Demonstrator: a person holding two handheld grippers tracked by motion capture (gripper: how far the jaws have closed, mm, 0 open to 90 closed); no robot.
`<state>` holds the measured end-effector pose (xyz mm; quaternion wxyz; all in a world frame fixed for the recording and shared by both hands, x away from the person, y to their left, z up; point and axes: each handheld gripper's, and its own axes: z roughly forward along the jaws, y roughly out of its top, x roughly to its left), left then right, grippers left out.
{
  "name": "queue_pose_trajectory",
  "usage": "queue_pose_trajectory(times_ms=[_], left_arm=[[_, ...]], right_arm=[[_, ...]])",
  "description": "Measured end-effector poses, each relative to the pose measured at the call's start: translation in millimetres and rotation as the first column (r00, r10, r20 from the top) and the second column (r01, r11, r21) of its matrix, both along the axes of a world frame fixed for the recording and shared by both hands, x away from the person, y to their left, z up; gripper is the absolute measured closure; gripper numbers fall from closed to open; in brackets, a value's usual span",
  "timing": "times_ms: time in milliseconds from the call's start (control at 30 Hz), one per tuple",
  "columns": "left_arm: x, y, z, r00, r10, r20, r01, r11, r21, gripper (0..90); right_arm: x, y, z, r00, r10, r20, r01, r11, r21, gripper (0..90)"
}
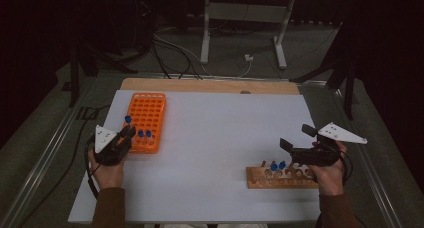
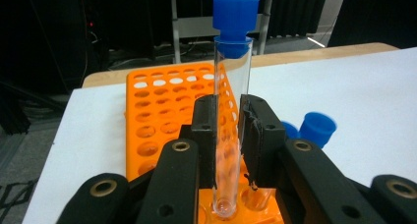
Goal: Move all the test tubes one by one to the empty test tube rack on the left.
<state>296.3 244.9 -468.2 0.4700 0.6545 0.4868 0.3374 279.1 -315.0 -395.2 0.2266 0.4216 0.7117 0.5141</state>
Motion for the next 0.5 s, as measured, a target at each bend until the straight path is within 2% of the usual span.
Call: queue_pose_trajectory(times_ms=[300,500], left_arm=[[3.6,0.6,-9.5,0.9995,-0.001,-0.033,0.000,1.0000,-0.008,78.2],[7.9,-2.8,-20.4,0.9960,0.001,-0.089,0.002,0.9996,0.027,78.2]], right_arm=[[0.0,-0.8,-0.7,1.0000,-0.004,0.002,0.004,1.000,0.005,0.2],[-0.5,-0.7,-1.3,1.0000,-0.003,0.003,0.003,1.000,0.004,0.2]])
